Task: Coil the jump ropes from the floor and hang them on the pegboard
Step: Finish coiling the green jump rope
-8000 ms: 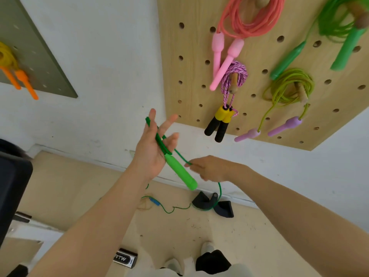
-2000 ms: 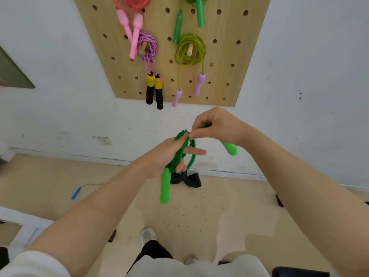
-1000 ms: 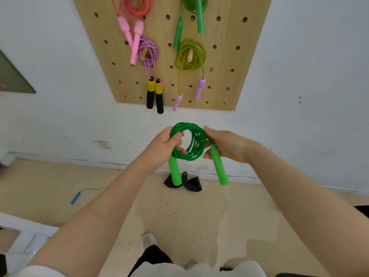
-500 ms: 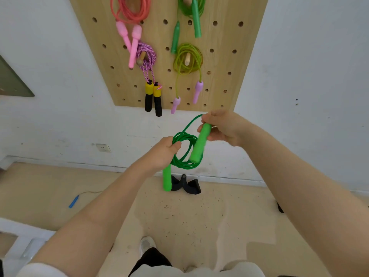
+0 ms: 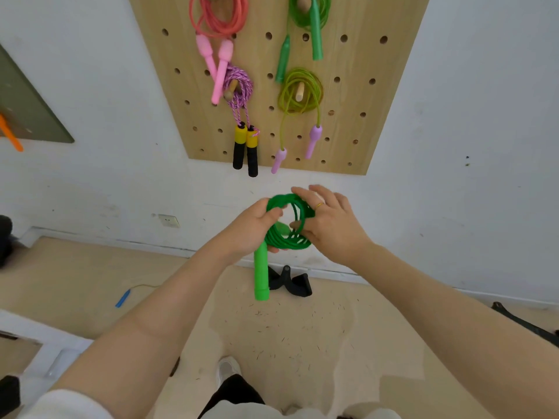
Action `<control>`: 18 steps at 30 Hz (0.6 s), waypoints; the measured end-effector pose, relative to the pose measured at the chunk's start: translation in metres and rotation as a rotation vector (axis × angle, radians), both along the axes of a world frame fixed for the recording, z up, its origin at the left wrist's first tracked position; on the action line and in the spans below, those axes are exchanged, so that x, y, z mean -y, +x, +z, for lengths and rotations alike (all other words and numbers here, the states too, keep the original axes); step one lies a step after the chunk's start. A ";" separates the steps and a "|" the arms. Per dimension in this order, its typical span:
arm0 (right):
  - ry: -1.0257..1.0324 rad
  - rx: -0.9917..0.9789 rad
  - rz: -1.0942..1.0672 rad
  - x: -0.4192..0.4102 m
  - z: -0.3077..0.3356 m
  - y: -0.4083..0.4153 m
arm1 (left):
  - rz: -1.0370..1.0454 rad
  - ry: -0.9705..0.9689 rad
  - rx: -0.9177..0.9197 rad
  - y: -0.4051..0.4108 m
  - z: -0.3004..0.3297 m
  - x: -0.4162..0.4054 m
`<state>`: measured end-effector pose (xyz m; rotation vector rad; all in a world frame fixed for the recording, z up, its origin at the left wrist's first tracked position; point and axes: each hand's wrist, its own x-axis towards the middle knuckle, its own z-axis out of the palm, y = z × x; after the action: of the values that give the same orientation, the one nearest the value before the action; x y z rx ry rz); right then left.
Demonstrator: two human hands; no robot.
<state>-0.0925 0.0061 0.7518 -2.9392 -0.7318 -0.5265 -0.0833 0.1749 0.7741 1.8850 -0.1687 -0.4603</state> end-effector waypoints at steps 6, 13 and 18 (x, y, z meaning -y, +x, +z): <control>1.397 -0.584 -0.267 0.003 0.040 0.003 | -0.070 0.066 0.045 0.005 0.018 0.007; 1.104 -0.993 0.141 0.013 0.046 0.002 | -0.179 0.013 0.117 -0.003 0.031 0.002; 1.228 -1.459 0.292 0.022 0.040 0.004 | -0.261 -0.030 0.151 -0.006 0.038 0.001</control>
<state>-0.0887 -0.0155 0.7921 -1.3508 -0.3227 0.8414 -0.0897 0.1739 0.8124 1.8760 -0.5244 -0.4878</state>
